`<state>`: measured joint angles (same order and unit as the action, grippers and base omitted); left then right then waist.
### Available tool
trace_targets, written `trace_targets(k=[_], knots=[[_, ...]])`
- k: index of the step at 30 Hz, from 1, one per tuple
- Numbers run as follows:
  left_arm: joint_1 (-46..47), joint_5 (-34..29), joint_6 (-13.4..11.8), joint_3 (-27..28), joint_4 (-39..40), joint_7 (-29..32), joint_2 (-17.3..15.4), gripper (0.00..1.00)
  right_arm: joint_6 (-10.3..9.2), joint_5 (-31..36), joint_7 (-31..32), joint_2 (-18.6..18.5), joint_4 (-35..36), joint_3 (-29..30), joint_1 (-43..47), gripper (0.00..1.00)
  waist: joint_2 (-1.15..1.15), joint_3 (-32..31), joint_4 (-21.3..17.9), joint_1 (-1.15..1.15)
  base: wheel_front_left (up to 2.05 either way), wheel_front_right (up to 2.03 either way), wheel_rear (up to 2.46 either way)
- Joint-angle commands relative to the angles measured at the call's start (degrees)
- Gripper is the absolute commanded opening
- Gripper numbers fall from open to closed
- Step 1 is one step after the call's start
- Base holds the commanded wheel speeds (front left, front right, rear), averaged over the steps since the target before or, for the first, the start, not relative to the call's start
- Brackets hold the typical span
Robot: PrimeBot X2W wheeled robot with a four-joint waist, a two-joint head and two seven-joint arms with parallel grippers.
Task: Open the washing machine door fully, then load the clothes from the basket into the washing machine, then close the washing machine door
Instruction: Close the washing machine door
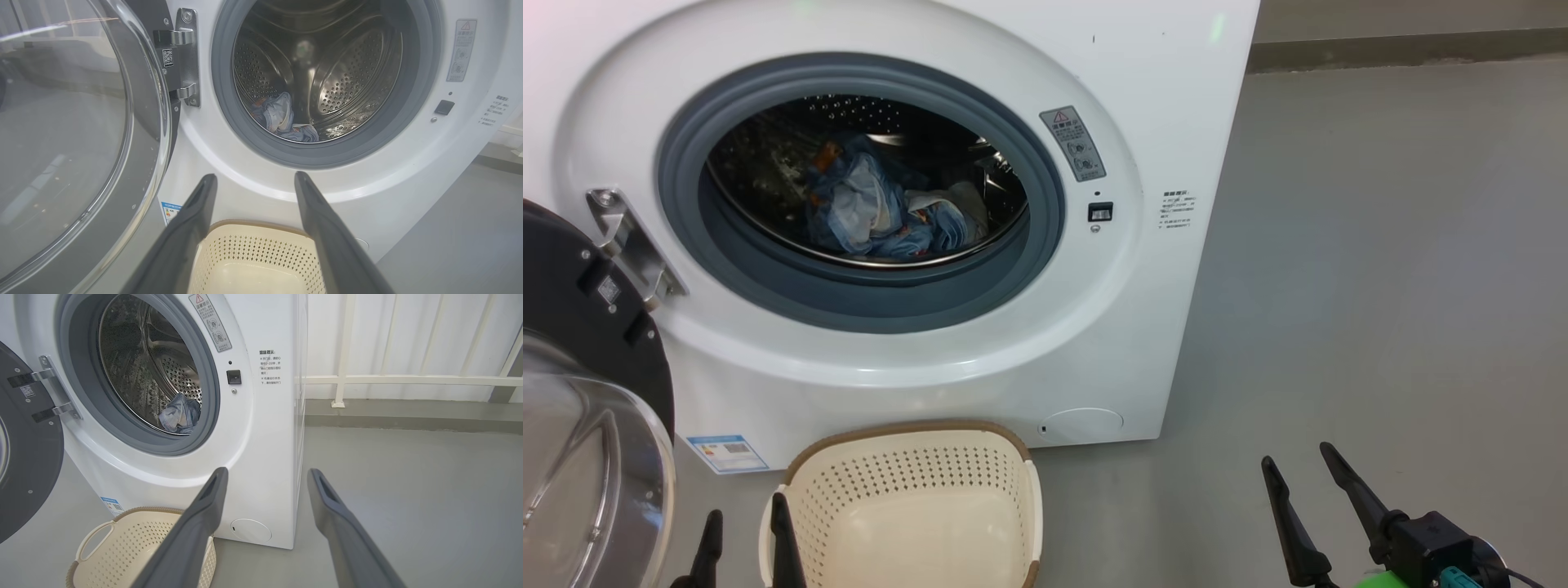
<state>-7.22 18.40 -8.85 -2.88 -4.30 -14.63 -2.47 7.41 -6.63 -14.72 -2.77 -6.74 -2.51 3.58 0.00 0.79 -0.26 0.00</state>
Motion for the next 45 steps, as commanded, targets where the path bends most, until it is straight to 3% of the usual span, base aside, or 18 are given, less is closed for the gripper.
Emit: trace_targets(k=[1, 13, 31, 45], knots=[[0.50, -0.28, -0.34, 2.07, 1.71, -0.37, -0.41, 1.00, 0.08, 0.64, -0.28, -0.52, 1.47, -1.23, -0.95, 1.00, 0.00, -0.06, -0.07, 0.00, 0.00, 0.00, 0.00], [0.35, -0.28, -1.44, 2.36, 2.02, -0.37, -0.41, 1.00, 0.08, 0.65, -0.28, -0.60, 1.61, -1.22, -0.86, 1.00, 0.00, -0.29, -0.54, 0.00, -0.53, 0.53, 0.00], [0.73, -0.39, -1.16, 2.38, 2.25, -0.37, -0.41, 1.00, 0.08, 0.56, -0.28, -0.63, 1.38, -1.21, -1.18, 1.00, 0.00, -0.02, -0.63, 0.00, -1.74, 1.74, 0.00], [0.47, -1.13, -0.63, 2.17, 2.07, -0.37, -0.41, 1.00, 0.08, 0.57, -0.28, -0.47, 1.52, -1.11, -0.82, 1.00, 0.00, -0.43, -0.20, 0.00, -0.29, 0.29, 0.00]])
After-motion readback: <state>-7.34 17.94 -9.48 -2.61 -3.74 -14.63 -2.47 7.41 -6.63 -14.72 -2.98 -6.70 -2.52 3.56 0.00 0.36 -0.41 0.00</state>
